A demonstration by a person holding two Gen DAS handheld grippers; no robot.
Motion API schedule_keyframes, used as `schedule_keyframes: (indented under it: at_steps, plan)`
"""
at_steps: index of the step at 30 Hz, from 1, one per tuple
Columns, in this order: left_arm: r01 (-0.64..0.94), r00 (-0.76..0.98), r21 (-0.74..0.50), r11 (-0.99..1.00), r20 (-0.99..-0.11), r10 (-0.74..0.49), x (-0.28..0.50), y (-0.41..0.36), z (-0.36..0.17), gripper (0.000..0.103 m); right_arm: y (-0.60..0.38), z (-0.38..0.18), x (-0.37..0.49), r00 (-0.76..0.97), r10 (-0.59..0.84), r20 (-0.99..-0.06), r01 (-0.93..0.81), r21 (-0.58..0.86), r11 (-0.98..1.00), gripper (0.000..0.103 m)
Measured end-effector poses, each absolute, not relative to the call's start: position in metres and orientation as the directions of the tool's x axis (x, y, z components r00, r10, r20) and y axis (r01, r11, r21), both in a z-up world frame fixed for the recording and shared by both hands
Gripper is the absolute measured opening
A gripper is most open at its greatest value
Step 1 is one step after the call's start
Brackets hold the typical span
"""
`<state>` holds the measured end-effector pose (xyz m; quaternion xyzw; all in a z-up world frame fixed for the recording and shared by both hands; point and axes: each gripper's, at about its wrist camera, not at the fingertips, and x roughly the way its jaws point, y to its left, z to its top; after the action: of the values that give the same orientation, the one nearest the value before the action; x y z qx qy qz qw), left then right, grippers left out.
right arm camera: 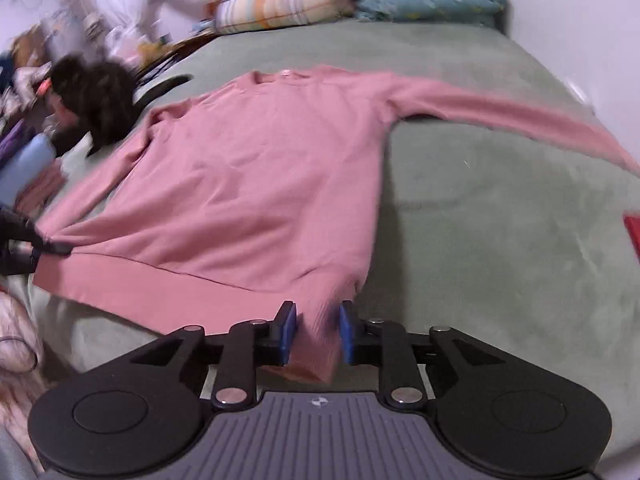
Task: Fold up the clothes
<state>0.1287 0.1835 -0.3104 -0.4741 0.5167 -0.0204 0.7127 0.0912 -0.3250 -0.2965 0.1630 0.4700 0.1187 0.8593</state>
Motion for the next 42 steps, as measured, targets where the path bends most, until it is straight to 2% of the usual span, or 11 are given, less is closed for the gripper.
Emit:
schedule_keyframes:
  at_steps: [4, 7, 10, 11, 12, 13, 14, 22, 27, 35, 42]
  plan:
    - [-0.457, 0.441, -0.657, 0.6, -0.753, -0.488, 0.137, 0.175, -0.312, 0.006, -0.364, -0.342, 0.091, 0.493, 0.477, -0.728, 0.215, 0.633, 0.744, 0.032]
    - [-0.472, 0.437, -0.661, 0.583, -0.75, -0.496, 0.137, 0.18, -0.316, 0.006, -0.37, -0.354, 0.087, 0.543, 0.472, -0.695, 0.254, 0.671, 0.696, 0.033]
    - [-0.478, 0.428, -0.66, 0.579, -0.751, -0.502, 0.136, 0.186, -0.32, 0.006, -0.366, -0.361, 0.093, 0.549, 0.522, -0.652, 0.214, 0.714, 0.667, 0.044]
    - [-0.479, 0.425, -0.658, 0.581, -0.753, -0.503, 0.135, 0.187, -0.321, 0.006, -0.364, -0.363, 0.099, 0.54, 0.545, -0.641, 0.201, 0.727, 0.656, 0.043]
    - [-0.48, 0.422, -0.656, 0.582, -0.754, -0.503, 0.134, 0.189, -0.322, 0.006, -0.36, -0.369, 0.106, 0.518, 0.59, -0.62, 0.186, 0.754, 0.629, 0.03]
    - [-0.482, 0.418, -0.654, 0.583, -0.757, -0.503, 0.134, 0.189, -0.322, 0.006, -0.36, -0.371, 0.109, 0.504, 0.6, -0.621, 0.196, 0.759, 0.621, 0.014]
    - [-0.485, 0.413, -0.651, 0.584, -0.759, -0.504, 0.133, 0.188, -0.321, 0.006, -0.359, -0.374, 0.111, 0.49, 0.61, -0.623, 0.206, 0.763, 0.613, 0.011]
    - [-0.347, 0.288, -0.636, 0.689, -0.772, -0.567, 0.11, 0.152, -0.29, 0.005, -0.389, -0.299, 0.085, 0.515, 0.512, -0.687, 0.152, 0.661, 0.734, 0.011]
    - [-0.374, 0.191, -0.524, 0.765, -0.851, -0.489, 0.107, 0.141, -0.319, 0.006, -0.386, -0.345, 0.086, 0.403, 0.459, -0.791, 0.238, 0.575, 0.783, 0.011]
    - [-0.314, 0.291, -0.445, 0.839, -0.886, -0.362, 0.103, 0.163, -0.265, 0.024, -0.413, -0.328, 0.081, 0.471, 0.434, -0.768, 0.263, 0.592, 0.762, 0.022]
    - [-0.129, 0.564, -0.55, 0.825, -0.725, -0.395, 0.147, 0.127, -0.216, 0.054, -0.518, -0.289, 0.119, 0.8, 0.162, -0.578, 0.385, 0.701, 0.601, 0.035]
